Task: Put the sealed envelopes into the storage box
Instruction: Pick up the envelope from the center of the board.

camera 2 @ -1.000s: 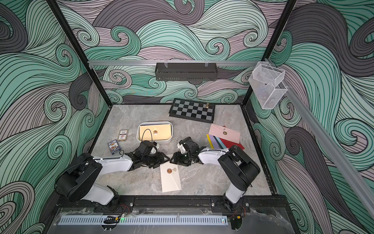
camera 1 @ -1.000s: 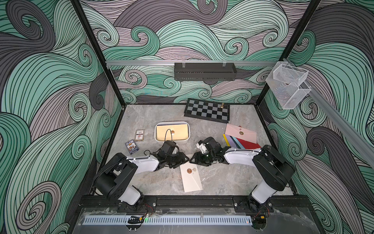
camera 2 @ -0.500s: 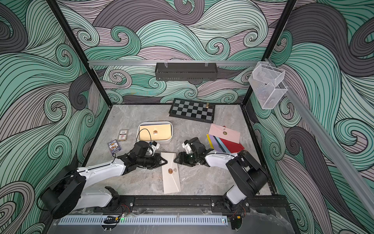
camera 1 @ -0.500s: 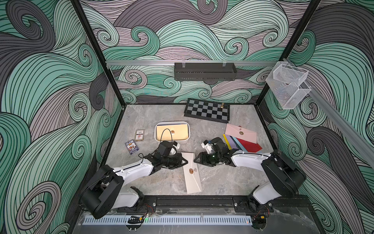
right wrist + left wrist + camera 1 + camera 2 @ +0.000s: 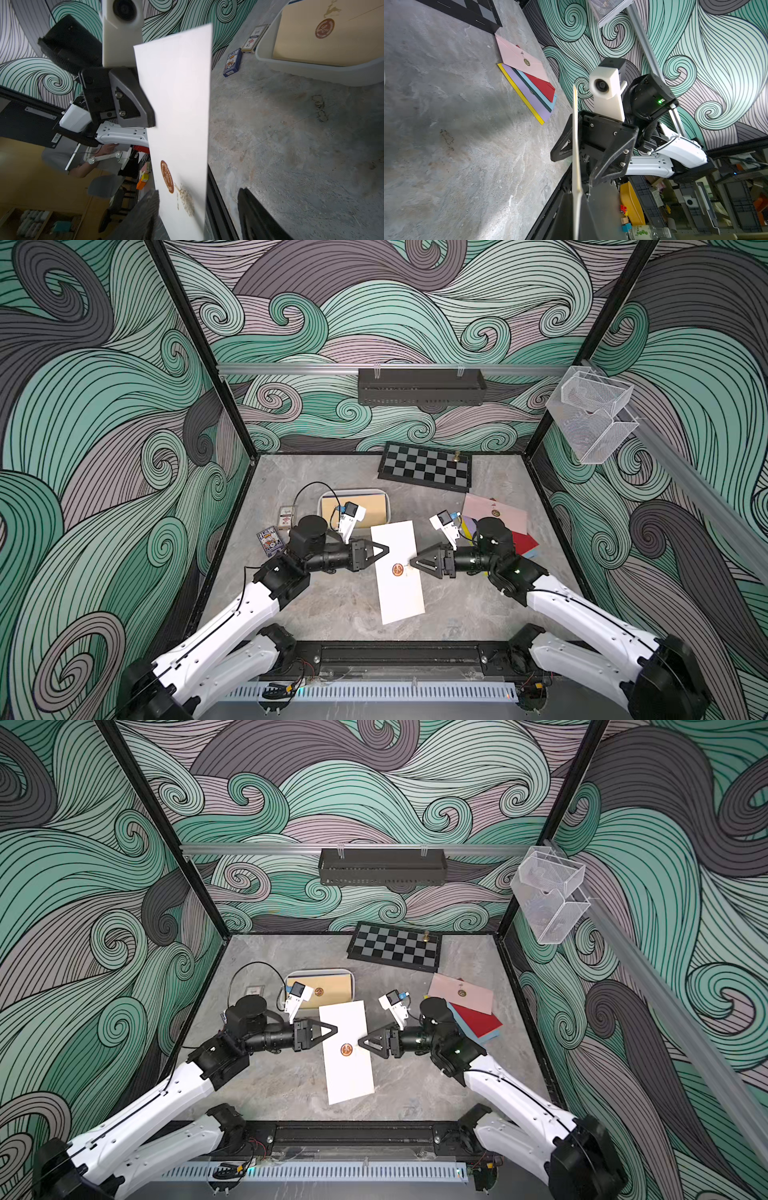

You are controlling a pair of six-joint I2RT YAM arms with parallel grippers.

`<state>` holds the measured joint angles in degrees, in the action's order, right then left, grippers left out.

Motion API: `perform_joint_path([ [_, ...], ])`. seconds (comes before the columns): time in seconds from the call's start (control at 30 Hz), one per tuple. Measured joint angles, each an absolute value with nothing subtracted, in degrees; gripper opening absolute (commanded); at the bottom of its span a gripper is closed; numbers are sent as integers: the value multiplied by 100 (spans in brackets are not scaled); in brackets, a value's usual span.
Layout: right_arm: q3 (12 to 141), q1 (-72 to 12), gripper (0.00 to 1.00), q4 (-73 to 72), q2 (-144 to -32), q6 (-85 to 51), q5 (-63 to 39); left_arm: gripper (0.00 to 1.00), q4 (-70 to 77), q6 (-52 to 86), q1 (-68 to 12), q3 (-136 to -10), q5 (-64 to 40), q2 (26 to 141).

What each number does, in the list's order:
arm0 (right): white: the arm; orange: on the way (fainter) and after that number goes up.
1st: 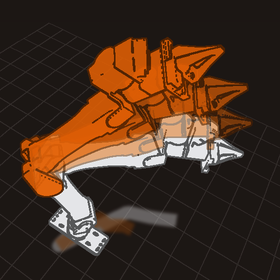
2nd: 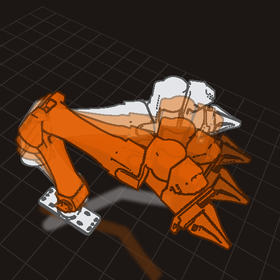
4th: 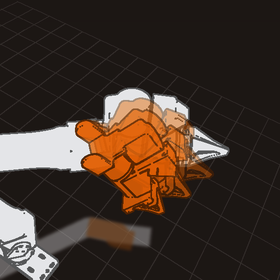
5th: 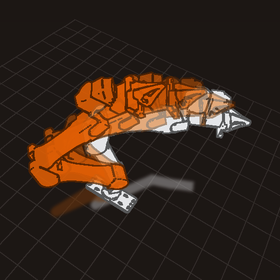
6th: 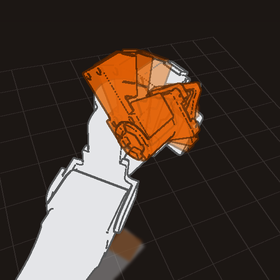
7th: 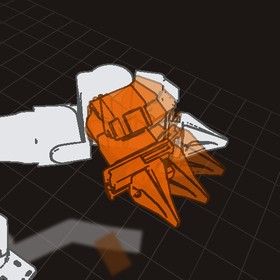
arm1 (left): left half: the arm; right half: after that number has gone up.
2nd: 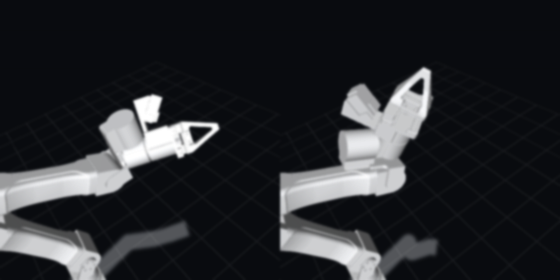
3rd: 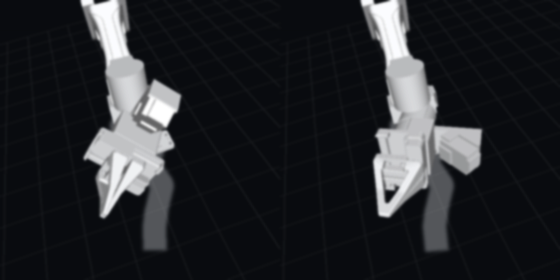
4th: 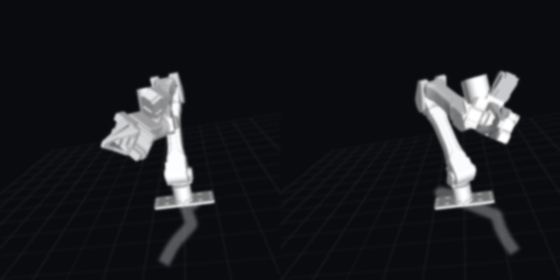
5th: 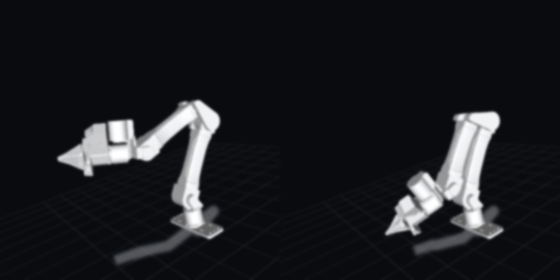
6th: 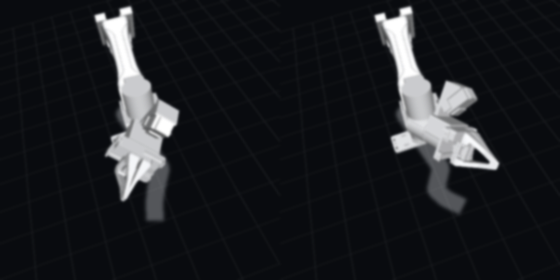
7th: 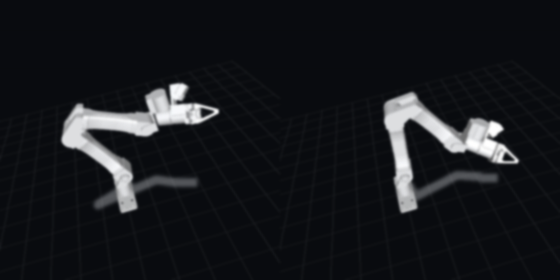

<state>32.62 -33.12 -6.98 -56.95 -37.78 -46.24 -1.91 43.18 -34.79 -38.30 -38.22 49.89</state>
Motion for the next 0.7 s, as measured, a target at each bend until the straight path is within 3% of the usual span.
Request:
perform_joint_path([
  [0.1, 3236, -3315, 45, -864, -5710, -3953, -4960, 0, -187, 4392, -3476, -3830, -3826, 4974],
  [0.37, 3258, -3350, 0, -930, -5655, -4084, -5218, 3, -169, 4547, -3479, -3830, -3815, 4960],
  [0.43, 3417, -3352, 0, -681, -5669, -3946, -5177, 46, -183, 4525, -3468, -3835, -3791, 4960],
  [0.47, 3601, -3352, 0, -434, -5701, -3767, -5135, 62, -270, 4493, -3461, -3863, -3730, 4958],
  [0.6, 4886, -3380, 0, 928, -6051, -2703, -4571, 89, -1767, 4178, -3459, -4394, -2541, 4768],
  [0.7, 6104, -3385, 0, 1920, -6617, -1739, -4029, 92, -3092, 4066, -3260, -4799, -1087, 4320],
])
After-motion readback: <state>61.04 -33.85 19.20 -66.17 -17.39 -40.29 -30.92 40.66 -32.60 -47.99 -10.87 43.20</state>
